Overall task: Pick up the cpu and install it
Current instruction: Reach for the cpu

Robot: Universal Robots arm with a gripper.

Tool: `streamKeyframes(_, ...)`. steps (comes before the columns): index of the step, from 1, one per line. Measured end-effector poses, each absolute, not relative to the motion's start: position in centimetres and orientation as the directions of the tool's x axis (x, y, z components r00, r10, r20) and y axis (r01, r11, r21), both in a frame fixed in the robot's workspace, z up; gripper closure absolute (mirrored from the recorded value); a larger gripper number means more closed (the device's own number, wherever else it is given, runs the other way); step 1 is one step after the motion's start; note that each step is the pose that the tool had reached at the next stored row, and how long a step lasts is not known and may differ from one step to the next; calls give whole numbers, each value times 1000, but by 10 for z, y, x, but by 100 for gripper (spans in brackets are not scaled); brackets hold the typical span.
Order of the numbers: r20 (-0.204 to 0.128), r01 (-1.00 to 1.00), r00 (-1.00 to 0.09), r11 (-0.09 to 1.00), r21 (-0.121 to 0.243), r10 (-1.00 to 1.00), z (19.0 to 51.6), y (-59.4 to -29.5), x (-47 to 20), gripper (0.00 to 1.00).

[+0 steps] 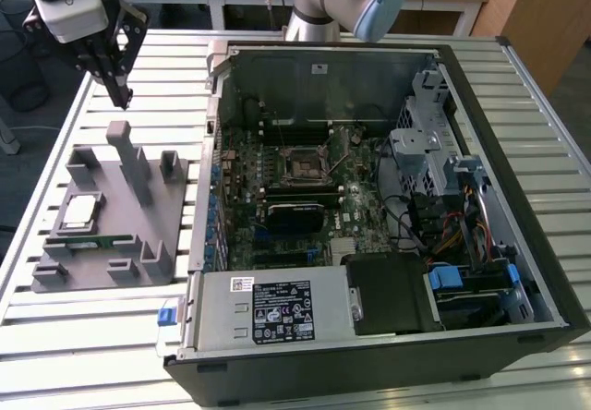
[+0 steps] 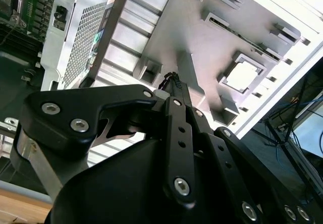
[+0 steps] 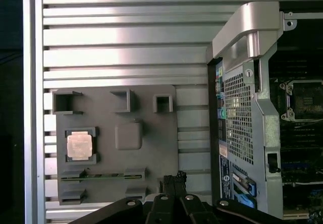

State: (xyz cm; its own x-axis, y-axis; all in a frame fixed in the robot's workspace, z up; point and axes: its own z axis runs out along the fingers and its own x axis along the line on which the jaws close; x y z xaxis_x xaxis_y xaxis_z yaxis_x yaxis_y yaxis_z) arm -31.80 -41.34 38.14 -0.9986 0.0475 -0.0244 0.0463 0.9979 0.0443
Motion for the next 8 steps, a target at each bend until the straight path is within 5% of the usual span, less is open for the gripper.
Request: streamKeyframes(8, -24, 43, -999, 998, 44, 44, 380, -413, -324, 89)
